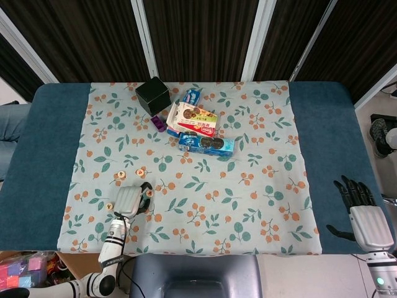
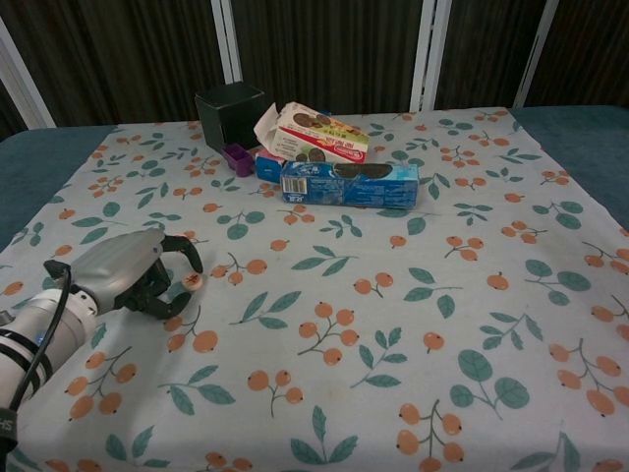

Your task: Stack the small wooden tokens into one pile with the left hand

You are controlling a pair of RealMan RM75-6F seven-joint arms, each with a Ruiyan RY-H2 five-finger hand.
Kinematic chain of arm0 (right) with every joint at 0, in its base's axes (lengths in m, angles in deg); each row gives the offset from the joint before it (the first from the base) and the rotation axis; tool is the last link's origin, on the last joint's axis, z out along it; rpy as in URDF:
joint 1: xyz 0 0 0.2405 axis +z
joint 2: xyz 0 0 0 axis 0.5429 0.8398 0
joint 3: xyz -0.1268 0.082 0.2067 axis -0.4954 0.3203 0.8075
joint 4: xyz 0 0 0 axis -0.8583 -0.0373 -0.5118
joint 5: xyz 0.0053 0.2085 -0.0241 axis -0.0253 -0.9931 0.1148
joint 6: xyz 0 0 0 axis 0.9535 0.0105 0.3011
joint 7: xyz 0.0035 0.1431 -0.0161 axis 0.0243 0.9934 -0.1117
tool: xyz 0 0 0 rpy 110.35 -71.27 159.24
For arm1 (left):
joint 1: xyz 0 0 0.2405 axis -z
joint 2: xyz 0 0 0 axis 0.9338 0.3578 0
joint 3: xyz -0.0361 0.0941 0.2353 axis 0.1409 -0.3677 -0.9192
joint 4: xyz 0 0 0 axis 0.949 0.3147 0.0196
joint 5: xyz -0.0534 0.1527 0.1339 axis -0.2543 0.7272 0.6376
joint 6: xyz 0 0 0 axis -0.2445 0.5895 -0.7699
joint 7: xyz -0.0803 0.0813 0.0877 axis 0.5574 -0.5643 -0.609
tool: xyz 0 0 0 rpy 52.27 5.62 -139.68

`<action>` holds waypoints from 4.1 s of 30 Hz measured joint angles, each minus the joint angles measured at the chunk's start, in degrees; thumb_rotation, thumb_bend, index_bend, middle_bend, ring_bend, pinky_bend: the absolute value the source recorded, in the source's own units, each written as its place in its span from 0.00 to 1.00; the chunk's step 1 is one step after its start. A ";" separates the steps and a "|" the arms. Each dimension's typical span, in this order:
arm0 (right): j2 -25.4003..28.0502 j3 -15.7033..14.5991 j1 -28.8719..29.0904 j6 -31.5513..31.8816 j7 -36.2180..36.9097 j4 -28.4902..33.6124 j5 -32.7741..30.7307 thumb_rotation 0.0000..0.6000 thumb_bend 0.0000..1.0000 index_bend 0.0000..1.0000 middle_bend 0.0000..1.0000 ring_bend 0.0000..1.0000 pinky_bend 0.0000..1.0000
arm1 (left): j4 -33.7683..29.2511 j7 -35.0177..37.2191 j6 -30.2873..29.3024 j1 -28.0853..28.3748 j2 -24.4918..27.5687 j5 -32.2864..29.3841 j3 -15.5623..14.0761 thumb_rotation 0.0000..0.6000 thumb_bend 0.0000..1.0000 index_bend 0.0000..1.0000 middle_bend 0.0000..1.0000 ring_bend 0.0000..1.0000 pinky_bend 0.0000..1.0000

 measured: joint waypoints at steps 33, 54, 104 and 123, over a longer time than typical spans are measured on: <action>-0.35 -0.05 0.16 -0.45 -0.87 -0.03 -0.03 1.00 0.15 0.00 0.00 0.00 0.00 | -13.82 1.97 -6.34 -4.48 13.58 1.49 -0.94 1.00 0.43 0.49 1.00 1.00 1.00; -0.48 -0.41 0.49 -1.48 -1.93 0.38 -0.20 1.00 0.15 0.00 0.00 0.00 0.00 | -12.15 10.84 -6.73 -9.95 17.74 2.34 -5.02 1.00 0.43 0.49 1.00 1.00 1.00; -0.68 -0.50 0.39 -1.26 -2.33 0.46 -0.18 1.00 0.15 0.00 0.00 0.00 0.00 | -8.49 14.37 -5.30 -11.70 16.78 5.10 -6.21 1.00 0.43 0.40 1.00 1.00 1.00; -0.75 -0.33 0.33 -1.09 -2.62 0.48 -0.45 1.00 0.15 0.00 0.00 0.00 0.00 | -10.81 14.41 -3.73 -5.59 18.58 0.13 4.16 1.00 0.43 0.40 1.00 1.00 1.00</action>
